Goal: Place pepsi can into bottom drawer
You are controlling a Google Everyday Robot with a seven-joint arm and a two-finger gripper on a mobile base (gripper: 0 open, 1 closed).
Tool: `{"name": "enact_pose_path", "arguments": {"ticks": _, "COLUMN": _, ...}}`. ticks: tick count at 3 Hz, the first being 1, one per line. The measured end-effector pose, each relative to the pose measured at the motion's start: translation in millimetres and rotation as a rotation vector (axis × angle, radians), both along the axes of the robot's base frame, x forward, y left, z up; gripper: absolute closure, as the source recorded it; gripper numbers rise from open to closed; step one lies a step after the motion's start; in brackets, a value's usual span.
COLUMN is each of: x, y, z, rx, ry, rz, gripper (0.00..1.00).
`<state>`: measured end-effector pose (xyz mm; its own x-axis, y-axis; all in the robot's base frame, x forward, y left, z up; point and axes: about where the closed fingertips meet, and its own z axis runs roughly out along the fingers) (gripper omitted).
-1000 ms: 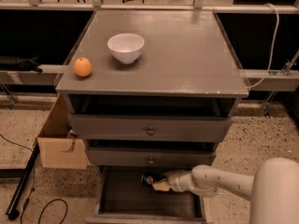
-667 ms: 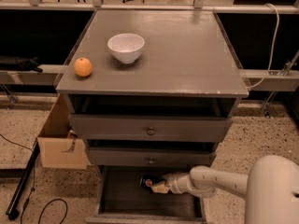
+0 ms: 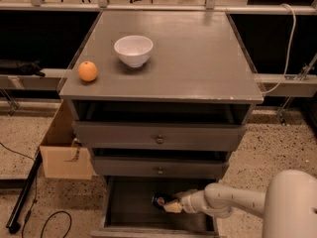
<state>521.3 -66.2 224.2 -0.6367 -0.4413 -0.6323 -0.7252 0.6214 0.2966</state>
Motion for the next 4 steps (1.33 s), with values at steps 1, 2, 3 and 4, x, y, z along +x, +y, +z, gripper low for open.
{"name": "enact_pose_path", "arguments": {"ticks": 1, "x": 6.5, "y": -15.6, "z": -14.5, "rx": -0.001, "ry": 0.023, "rz": -0.032, "gripper": 1.00}}
{"name": "enact_pose_path", "arguments": {"ticks": 2, "x": 14.6, "y": -24.7, "z": -24.4, "rx": 0.000, "ry": 0.031, "rz": -0.054, "gripper": 1.00}}
{"name": "enact_pose_path", "arguments": {"ticks": 3, "x": 24.9, "y": -32.9, "z": -35.8, "rx": 0.004, "ry": 0.047, "rz": -0.077, "gripper": 1.00}}
{"name": "enact_pose_path", "arguments": {"ticks": 4, "x": 26.6, "y": -41.9, "z": -58.4, "rx": 0.008, "ry": 0.080, "rz": -0.103, "gripper": 1.00}}
